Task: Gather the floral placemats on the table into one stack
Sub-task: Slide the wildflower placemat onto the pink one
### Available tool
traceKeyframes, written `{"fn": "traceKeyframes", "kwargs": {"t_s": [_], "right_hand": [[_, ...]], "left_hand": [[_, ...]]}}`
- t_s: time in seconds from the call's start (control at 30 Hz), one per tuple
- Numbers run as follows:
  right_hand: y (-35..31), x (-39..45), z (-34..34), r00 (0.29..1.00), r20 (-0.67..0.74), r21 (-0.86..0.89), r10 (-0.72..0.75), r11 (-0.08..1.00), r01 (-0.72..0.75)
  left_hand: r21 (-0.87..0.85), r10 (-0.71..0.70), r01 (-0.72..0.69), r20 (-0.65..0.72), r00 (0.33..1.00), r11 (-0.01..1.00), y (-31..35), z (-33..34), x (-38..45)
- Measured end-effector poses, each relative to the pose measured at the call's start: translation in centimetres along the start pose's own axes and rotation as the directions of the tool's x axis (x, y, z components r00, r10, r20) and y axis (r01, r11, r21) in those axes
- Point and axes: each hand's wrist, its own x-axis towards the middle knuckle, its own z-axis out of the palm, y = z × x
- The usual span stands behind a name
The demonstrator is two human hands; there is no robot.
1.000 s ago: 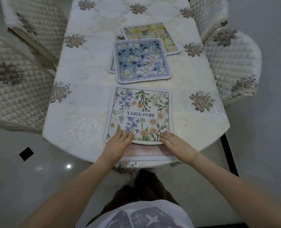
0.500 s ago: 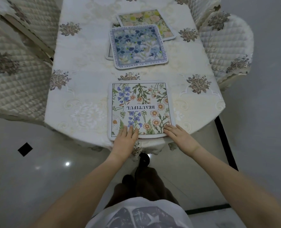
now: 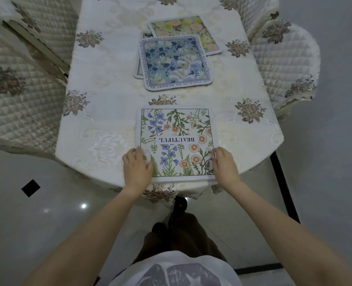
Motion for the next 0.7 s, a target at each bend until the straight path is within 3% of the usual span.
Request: {"fn": "traceKeyframes", "kwargs": {"t_s": [0.1,0.17,0.37,0.5,0.7], "right_hand": [[-0.2,1.9,-0.2,0.993,-0.007,0.015,0.121,0.993,-0.121],[-0.1,3.1,-0.3,0.988,0.01,0.022,0.152,0.988,-0.152],[-0.3,5.0,-0.5,0.987,0.039,0.047,0.156,0.986,-0.157],[-0.6,5.5,-0.9,0.987,0.074,-0.026,0.146,0.989,-0.144],[-1.5,9.3,-2.7,0.998,0.06,-0.208,-0.017,0.978,0.03]], "left_hand": [[-0.089,-0.233,0.237,0.051,0.971,0.968,0.6,-0.2,2.0],[-0.119,-0.295,0.306,0.097,0.95,0.945,0.9,0.0,2.8],[-0.069,-0.278,0.285,0.101,0.955,0.956,1.5,0.7,2.7],[-0.084,-0.271,0.28,0.108,0.957,0.956,1.3,-0.1,3.2],[-0.047,-0.124,0.127,0.054,0.991,0.991,3.3,-2.3,6.9]]}}
